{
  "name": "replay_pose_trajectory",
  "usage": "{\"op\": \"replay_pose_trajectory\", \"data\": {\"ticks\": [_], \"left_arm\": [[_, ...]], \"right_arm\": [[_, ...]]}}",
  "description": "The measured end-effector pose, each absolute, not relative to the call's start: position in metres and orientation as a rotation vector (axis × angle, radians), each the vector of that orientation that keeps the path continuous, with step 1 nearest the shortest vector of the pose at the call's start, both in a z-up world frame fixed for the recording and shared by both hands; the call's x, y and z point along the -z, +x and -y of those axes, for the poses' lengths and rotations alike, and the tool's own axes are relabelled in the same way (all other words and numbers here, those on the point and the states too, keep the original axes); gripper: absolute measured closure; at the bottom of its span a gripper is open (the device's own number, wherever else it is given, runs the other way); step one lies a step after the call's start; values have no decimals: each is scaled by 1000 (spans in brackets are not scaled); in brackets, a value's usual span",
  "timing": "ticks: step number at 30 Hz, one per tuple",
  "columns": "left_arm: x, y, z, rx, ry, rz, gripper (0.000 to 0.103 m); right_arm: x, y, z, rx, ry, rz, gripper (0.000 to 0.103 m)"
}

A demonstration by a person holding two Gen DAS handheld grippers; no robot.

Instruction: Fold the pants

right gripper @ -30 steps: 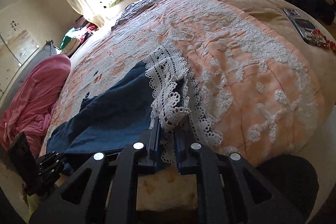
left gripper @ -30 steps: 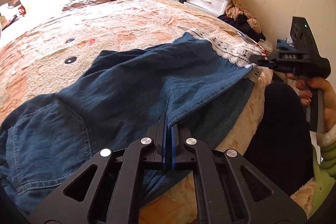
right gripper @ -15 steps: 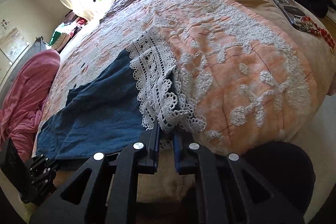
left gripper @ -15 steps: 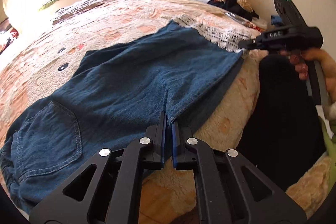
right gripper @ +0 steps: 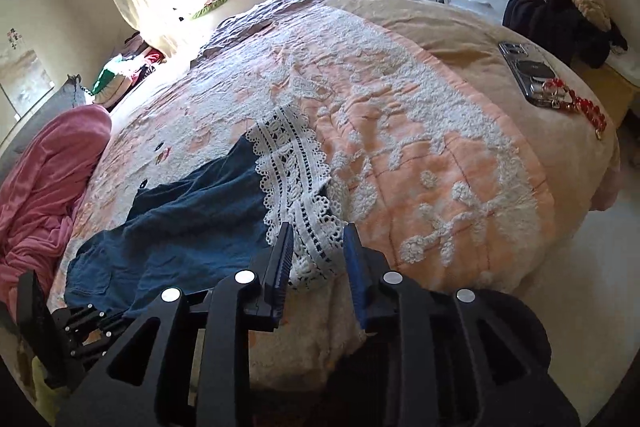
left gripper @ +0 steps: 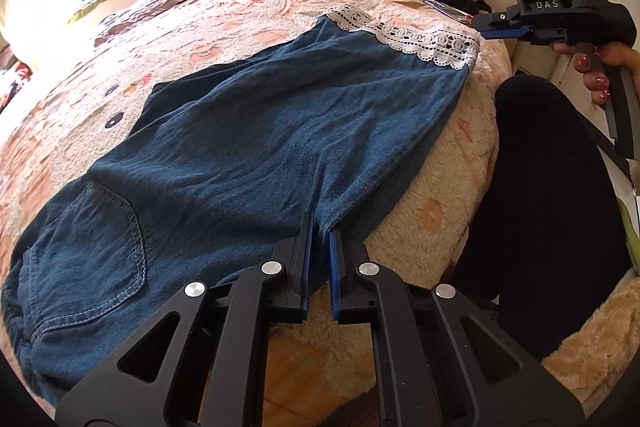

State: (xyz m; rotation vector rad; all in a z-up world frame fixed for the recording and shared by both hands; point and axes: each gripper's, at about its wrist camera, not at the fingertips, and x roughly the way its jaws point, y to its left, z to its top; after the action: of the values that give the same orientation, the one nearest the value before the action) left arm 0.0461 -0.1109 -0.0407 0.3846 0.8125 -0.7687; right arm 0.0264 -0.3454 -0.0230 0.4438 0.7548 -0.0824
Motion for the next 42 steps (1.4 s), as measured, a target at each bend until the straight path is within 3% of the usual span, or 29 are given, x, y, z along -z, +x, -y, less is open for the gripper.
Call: {"op": "replay_pose_trajectory", "data": {"ticks": [13, 15, 17, 22, 25, 32, 42], "left_arm": [[40, 50, 95, 749, 338, -859, 95], [35, 50, 91, 761, 299, -859, 85], [27, 47, 87, 779, 265, -846, 64], [-1, 47, 76, 781, 201, -789, 63], [-16, 63, 78, 716, 214, -761, 51], [-17, 156, 90, 572, 227, -888, 50], [29, 238, 99, 565, 160, -1031, 50]], "right_arm": [[61, 65, 325, -43, 399, -918, 72], [54, 61, 325, -71, 402, -895, 63], [42, 54, 324, -94, 393, -849, 59], [7, 56, 316, -139, 311, -746, 51], [-9, 79, 297, -192, 225, -713, 48], [-19, 151, 297, -207, 127, -718, 44], [29, 216, 367, -183, 186, -865, 44]]}}
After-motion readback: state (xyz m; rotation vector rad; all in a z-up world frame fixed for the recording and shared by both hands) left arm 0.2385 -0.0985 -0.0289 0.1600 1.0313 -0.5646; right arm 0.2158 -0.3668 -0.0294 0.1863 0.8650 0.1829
